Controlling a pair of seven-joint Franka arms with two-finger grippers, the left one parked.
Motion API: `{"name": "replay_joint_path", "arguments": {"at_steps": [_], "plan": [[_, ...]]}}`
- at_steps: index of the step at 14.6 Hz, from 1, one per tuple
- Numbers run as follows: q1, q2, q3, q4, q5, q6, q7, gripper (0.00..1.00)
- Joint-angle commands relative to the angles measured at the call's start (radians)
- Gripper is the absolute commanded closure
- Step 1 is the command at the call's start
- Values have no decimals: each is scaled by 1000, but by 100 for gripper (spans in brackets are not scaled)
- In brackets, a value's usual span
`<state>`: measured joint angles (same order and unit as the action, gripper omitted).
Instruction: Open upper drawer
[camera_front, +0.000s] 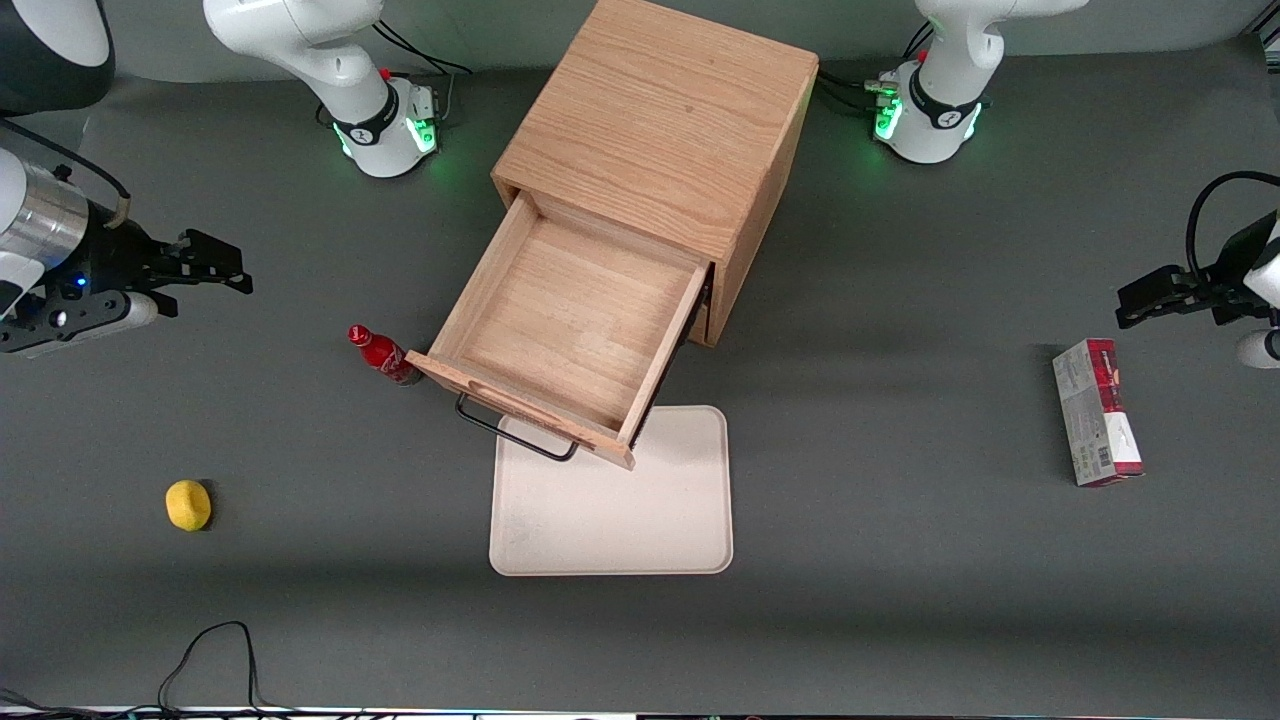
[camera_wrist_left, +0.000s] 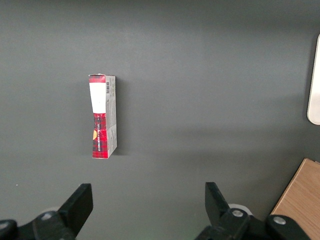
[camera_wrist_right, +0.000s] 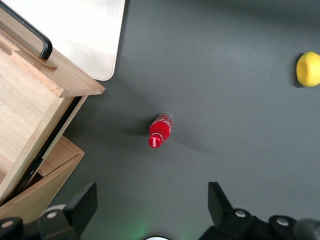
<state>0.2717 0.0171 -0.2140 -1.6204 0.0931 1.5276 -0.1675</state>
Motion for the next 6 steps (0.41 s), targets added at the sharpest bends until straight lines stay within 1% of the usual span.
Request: {"name": "replay_joint_path", "arguments": {"at_steps": [1, 3, 4, 6], "plan": [[5, -31, 14, -38, -33, 13, 93, 0], [-107, -31, 140, -29, -41, 9, 94, 0], [-126, -31, 162, -24, -42, 8, 92, 0], [-124, -31, 159, -21, -42, -13, 91, 0]]}}
